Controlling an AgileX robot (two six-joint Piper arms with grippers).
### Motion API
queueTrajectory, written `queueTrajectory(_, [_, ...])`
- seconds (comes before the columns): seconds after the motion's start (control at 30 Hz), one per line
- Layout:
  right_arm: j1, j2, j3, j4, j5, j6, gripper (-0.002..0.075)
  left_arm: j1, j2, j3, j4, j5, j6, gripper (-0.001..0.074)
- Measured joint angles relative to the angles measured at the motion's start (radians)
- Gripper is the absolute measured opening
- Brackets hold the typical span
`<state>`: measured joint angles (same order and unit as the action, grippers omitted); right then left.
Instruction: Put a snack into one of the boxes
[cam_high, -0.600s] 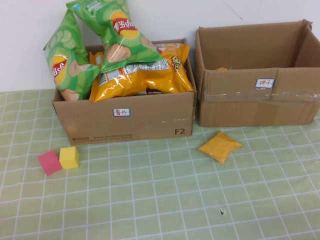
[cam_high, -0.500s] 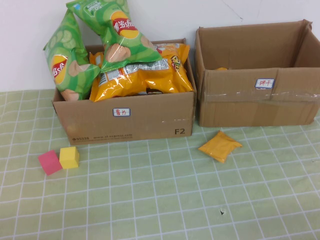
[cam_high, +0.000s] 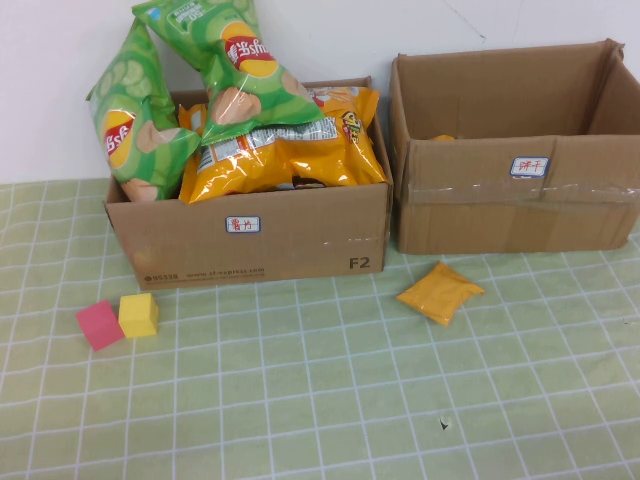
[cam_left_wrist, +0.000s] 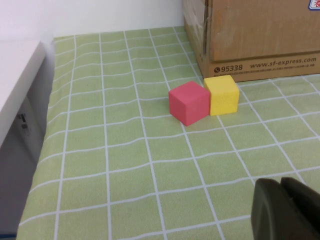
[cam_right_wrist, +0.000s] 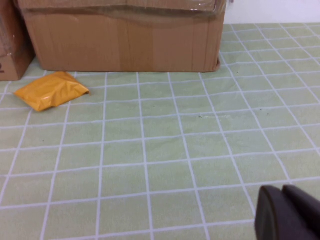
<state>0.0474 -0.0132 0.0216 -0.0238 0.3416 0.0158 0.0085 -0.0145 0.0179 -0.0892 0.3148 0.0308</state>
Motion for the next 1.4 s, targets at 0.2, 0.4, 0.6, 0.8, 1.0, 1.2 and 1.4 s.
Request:
queueTrajectory(0.2, [0.000, 0.000, 0.000, 0.000, 0.000, 0.000, -0.0002, 0.000, 0.000, 0.000, 0.000, 0.000, 0.000, -0.0002])
queueTrajectory(0.4, [0.000, 0.000, 0.000, 0.000, 0.000, 0.000, -0.0002, 0.000, 0.000, 0.000, 0.000, 0.000, 0.000, -0.0002])
queueTrajectory(0.6, [0.000, 0.000, 0.000, 0.000, 0.000, -0.004, -0.0002, 0.000, 0.000, 0.000, 0.000, 0.000, 0.000, -0.0002])
queueTrajectory(0.8, [0.000, 0.000, 0.007, 0.001, -0.101, -0.006, -0.0002, 0.000, 0.000, 0.002, 0.000, -0.101, 0.000, -0.0002])
queueTrajectory(1.0, [0.000, 0.000, 0.008, 0.001, -0.600, -0.008, -0.0002, 0.000, 0.000, 0.002, 0.000, -0.498, 0.000, -0.0002])
queueTrajectory(1.2, [0.000, 0.000, 0.008, 0.001, -0.996, -0.008, -0.0002, 0.000, 0.000, 0.002, 0.000, -0.782, 0.000, -0.0002])
queueTrajectory(1.4, [0.000, -0.002, 0.007, 0.001, -1.144, 0.064, -0.0002, 0.000, 0.000, 0.002, 0.000, -0.842, 0.000, -0.0002])
